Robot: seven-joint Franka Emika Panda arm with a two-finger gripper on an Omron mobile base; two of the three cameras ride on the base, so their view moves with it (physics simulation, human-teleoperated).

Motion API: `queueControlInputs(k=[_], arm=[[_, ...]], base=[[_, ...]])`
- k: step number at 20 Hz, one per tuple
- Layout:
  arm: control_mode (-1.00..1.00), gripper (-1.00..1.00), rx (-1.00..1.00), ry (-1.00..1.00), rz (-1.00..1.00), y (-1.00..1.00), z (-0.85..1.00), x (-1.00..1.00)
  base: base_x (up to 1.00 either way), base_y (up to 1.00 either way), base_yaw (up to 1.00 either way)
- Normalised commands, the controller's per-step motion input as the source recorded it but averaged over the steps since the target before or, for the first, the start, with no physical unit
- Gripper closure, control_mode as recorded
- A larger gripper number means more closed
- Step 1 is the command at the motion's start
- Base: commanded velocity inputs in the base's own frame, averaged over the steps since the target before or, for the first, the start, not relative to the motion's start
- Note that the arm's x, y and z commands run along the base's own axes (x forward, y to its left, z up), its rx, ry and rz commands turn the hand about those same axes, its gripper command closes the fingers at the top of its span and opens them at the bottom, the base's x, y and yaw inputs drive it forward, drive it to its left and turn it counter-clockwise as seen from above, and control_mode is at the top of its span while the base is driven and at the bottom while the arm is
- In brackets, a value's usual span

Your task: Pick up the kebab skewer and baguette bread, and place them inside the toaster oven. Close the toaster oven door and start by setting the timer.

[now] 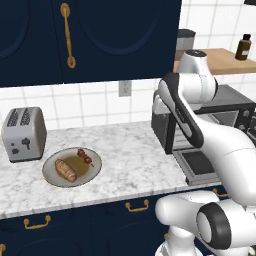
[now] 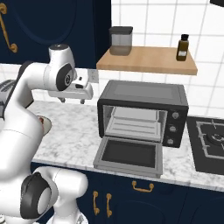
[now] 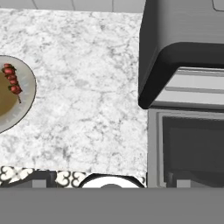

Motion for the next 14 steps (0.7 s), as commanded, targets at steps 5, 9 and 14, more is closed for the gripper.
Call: queueControlInputs(k=[5,9,14], arm=[[1.00,-1.00,0.00,0.00,0.00,0.00,0.00,0.00],[1.00,-1.00,0.00,0.00,0.00,0.00,0.00,0.00],[-1.00,-1.00,0.00,0.00,0.00,0.00,0.00,0.00]], base=[[0.00,0.00,0.00],[0.00,0.00,0.00],[0.00,0.00,0.00]])
